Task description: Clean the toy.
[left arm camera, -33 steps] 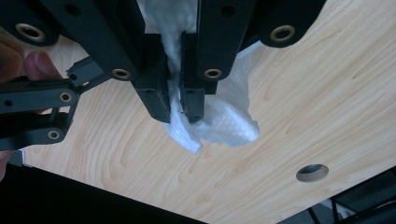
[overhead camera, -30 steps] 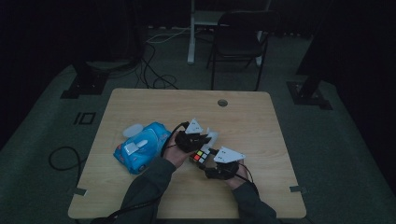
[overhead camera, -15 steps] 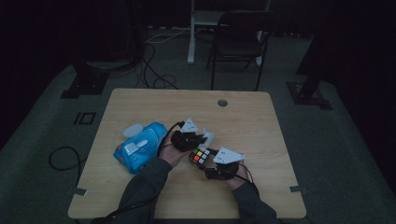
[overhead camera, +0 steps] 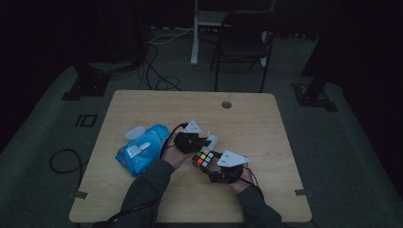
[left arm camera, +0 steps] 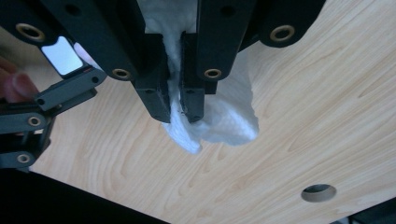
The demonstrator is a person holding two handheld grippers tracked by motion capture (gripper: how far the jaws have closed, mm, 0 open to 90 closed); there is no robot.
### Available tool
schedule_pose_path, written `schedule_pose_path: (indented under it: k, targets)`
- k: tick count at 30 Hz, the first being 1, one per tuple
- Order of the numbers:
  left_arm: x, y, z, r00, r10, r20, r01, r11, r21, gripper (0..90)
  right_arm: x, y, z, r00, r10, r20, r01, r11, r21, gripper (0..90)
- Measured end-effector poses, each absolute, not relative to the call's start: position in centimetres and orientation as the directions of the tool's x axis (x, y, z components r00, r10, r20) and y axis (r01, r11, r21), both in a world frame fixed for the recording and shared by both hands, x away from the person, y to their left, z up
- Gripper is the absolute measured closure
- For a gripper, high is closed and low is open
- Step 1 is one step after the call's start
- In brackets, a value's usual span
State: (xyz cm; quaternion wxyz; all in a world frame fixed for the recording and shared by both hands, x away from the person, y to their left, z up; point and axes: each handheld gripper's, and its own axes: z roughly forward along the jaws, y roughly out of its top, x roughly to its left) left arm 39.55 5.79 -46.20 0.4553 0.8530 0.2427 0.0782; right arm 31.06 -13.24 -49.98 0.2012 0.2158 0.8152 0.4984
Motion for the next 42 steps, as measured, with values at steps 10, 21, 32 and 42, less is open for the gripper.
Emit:
schedule_pose_path:
  k: [10, 21, 32, 42]
  targets:
    - [39.6, 6.4, -45.3, 0.904, 0.41, -0.122, 0.32, -0.459, 0.829, 84.3, 30.9, -13.6, -49.3, -0.85, 0.514, -0.116, 0.122, 0.406, 0.906, 34.9]
    - [39.7, 7.2, -44.4, 0.932, 0.313, -0.182, 0.311, -0.434, 0.846, 84.4, 30.4, -14.2, -48.1, -0.877, 0.466, -0.117, 0.086, 0.391, 0.916, 34.9]
    - [39.8, 7.3, -44.6, 0.932, 0.309, -0.191, 0.318, -0.44, 0.84, 84.4, 30.1, -14.3, -47.4, -0.888, 0.443, -0.121, 0.066, 0.385, 0.921, 34.9]
    - [39.5, 6.8, -44.3, 0.941, 0.272, -0.2, 0.307, -0.441, 0.843, 84.4, 30.0, -14.1, -47.4, -0.898, 0.422, -0.128, 0.054, 0.394, 0.917, 34.9]
